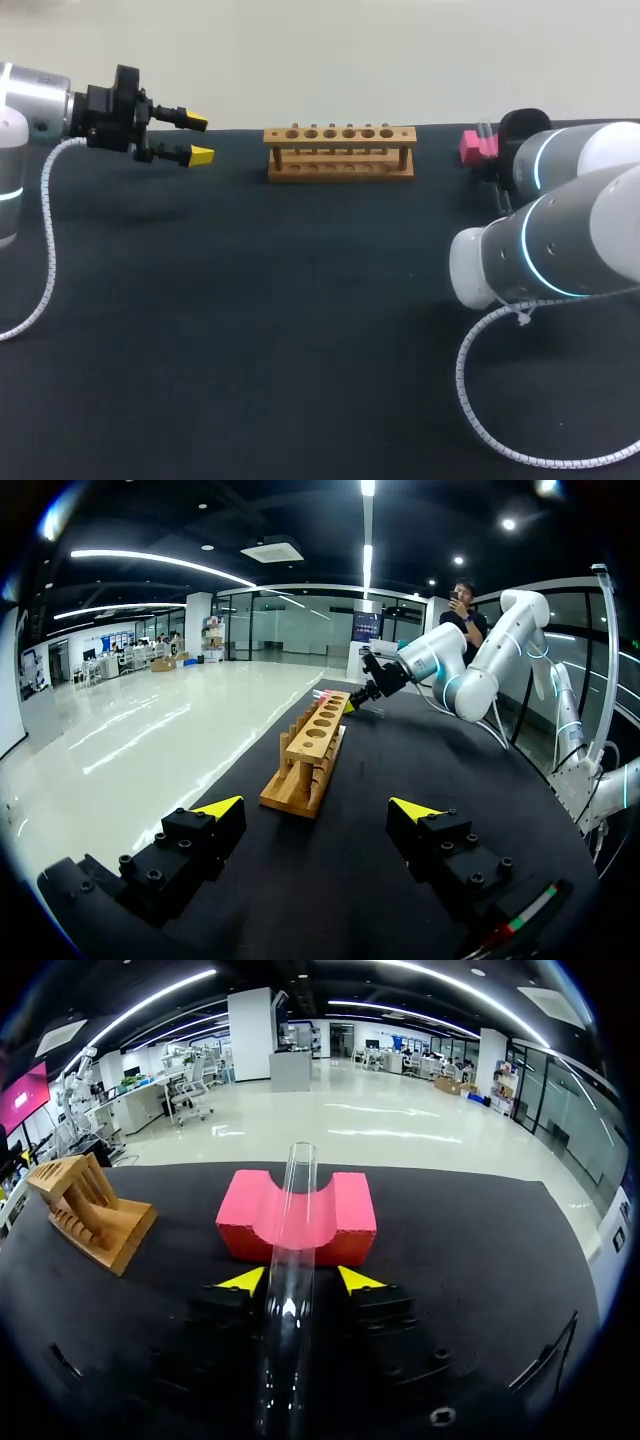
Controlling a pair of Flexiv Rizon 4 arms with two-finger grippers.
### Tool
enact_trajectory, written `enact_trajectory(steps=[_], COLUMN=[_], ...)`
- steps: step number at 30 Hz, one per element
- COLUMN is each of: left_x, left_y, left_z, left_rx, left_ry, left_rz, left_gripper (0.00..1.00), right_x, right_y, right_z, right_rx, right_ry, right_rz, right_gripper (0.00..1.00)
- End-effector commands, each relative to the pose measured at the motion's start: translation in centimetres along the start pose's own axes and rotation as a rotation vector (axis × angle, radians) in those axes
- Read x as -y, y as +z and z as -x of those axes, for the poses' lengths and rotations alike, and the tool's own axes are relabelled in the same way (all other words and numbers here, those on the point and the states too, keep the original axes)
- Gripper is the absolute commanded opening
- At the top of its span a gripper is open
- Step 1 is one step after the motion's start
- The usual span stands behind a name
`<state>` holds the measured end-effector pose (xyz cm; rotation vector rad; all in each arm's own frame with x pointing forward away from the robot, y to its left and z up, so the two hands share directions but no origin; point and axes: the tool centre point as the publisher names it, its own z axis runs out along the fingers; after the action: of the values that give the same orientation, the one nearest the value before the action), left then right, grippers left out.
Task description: Grasp the test tube, adjust it, and insert it.
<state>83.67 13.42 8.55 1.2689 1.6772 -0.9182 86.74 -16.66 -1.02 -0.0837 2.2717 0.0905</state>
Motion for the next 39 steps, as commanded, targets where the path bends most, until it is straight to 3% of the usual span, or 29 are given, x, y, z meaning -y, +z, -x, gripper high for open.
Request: enact_trajectory(steps=[1, 6, 8, 9, 21, 39], left_x=[0.2, 0.2, 0.2, 0.2, 0.2, 0.2], left_y=[0.0, 0.0, 0.0, 0.0, 0.0, 0.0], left_z=[-0.1, -0.1, -0.1, -0.1, -0.1, -0.1], left_rx=[0.003, 0.003, 0.003, 0.003, 0.003, 0.003], left_ry=[0.003, 0.003, 0.003, 0.003, 0.003, 0.003], left_rz=[0.006, 0.006, 0.006, 0.006, 0.006, 0.006], left_gripper=[1.0, 1.0, 1.0, 1.0, 1.0, 1.0], right_x=[0.1, 0.0, -0.1, -0.1, -1.1, -3.0], right_y=[0.1, 0.1, 0.1, 0.1, -1.5, -8.0], right_z=[0.0, 0.1, 0.2, 0.2, 1.0, 3.5], right_rx=[-0.003, -0.004, -0.004, -0.003, 0.014, 0.051], right_ry=[0.001, 0.005, 0.005, 0.005, 0.013, 0.039], right_rz=[0.007, 0.005, 0.005, 0.005, -0.006, -0.055], right_gripper=[0.21, 0.18, 0.1, 0.0, 0.0, 0.0])
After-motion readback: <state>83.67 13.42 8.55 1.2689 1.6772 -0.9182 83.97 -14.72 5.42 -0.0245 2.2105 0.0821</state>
